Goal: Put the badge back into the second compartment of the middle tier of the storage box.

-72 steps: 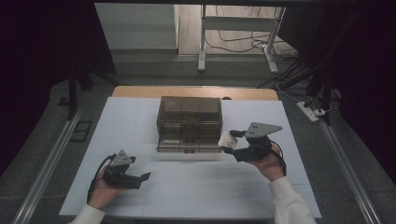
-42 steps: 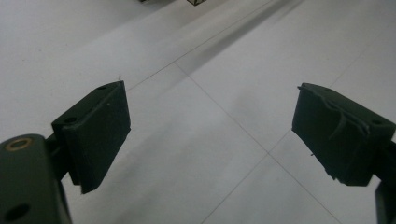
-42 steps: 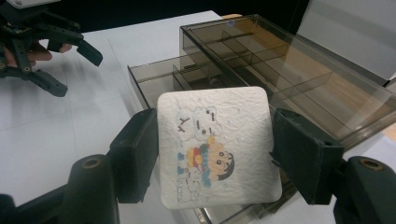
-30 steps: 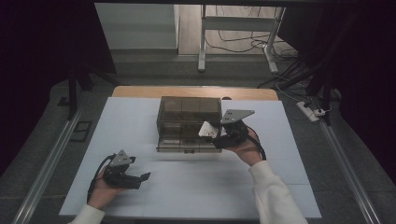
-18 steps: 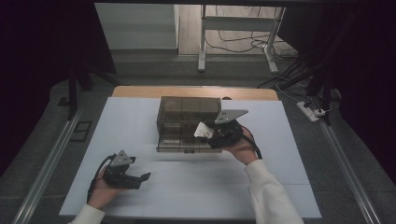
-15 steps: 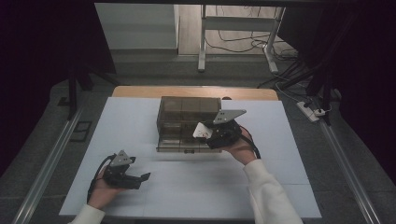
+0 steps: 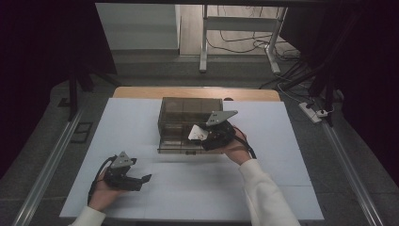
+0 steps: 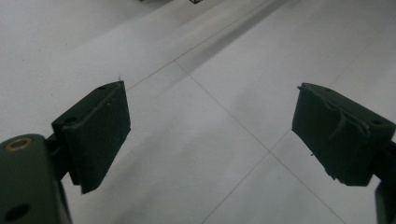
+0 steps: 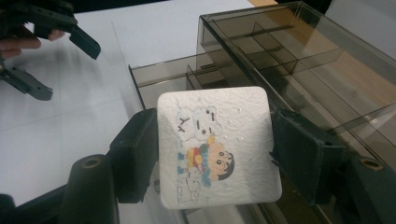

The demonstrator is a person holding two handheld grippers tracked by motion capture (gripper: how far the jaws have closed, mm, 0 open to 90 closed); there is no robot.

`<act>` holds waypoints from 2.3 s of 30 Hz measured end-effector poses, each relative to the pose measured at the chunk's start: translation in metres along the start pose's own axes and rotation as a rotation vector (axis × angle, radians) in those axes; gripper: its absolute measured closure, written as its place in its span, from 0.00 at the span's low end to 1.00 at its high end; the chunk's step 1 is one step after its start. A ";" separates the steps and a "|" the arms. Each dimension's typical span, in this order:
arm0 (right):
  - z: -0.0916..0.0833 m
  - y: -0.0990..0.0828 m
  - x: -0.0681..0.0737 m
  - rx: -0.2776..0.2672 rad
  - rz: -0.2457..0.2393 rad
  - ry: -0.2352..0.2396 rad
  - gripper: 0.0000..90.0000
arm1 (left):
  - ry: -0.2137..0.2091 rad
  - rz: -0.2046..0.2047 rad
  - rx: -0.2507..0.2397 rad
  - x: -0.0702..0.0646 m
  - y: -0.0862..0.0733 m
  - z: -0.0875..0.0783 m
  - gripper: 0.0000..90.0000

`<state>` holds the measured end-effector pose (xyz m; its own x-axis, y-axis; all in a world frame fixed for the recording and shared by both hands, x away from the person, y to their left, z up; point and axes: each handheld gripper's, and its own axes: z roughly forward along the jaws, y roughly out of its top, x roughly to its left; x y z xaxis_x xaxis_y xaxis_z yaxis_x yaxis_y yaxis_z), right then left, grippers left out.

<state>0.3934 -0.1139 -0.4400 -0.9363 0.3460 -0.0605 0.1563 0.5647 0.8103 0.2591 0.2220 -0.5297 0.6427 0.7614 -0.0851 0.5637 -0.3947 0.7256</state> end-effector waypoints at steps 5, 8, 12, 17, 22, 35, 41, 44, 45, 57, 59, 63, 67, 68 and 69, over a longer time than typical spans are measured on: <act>0.010 0.001 0.000 0.027 -0.006 0.007 0.37 | 0.000 0.001 0.002 0.000 0.000 0.000 0.13; 0.015 0.001 0.000 0.044 -0.012 0.007 0.36 | -0.001 0.002 0.002 0.000 0.000 0.000 0.13; 0.021 0.001 0.002 0.066 -0.022 0.014 0.36 | -0.001 0.003 0.001 0.000 0.000 0.000 0.13; 0.026 0.000 0.004 0.094 -0.034 0.023 0.36 | 0.000 0.005 0.002 0.000 0.000 0.000 0.13; 0.029 -0.001 0.004 0.088 -0.038 0.031 0.36 | 0.000 0.006 0.004 0.000 0.000 0.000 0.13; 0.031 0.000 0.006 0.092 -0.040 0.020 0.31 | 0.001 0.008 0.006 0.000 0.000 0.000 0.13; 0.026 0.001 0.009 0.069 -0.035 0.013 0.30 | 0.003 0.008 0.005 -0.001 0.000 0.000 0.13; 0.024 0.001 0.009 0.064 -0.032 0.012 0.30 | 0.002 0.008 0.005 -0.001 0.000 0.000 0.13; 0.023 0.001 0.009 0.063 -0.029 0.012 0.30 | 0.002 0.008 0.007 0.000 0.000 0.000 0.13; 0.013 -0.009 0.009 0.039 0.001 -0.015 0.31 | 0.003 0.007 0.003 0.000 0.000 0.000 0.13; 0.011 -0.010 0.009 0.038 0.004 -0.023 0.31 | 0.003 0.007 0.004 0.000 0.000 0.000 0.13; 0.001 -0.017 0.006 0.026 0.021 -0.049 0.31 | 0.004 0.007 0.006 -0.001 0.000 0.000 0.13; -0.004 -0.021 0.005 0.013 0.033 -0.058 0.31 | 0.005 0.006 0.006 -0.001 0.000 0.001 0.13; -0.006 -0.022 0.005 0.014 0.038 -0.059 0.31 | 0.005 0.007 0.006 -0.001 0.000 0.001 0.13; -0.010 -0.024 0.006 0.007 0.041 -0.067 0.31 | 0.005 0.007 0.006 -0.001 0.000 0.001 0.13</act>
<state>0.3811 -0.1329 -0.4537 -0.9059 0.4182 -0.0664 0.1964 0.5539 0.8091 0.2590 0.2211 -0.5300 0.6442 0.7610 -0.0769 0.5624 -0.4032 0.7219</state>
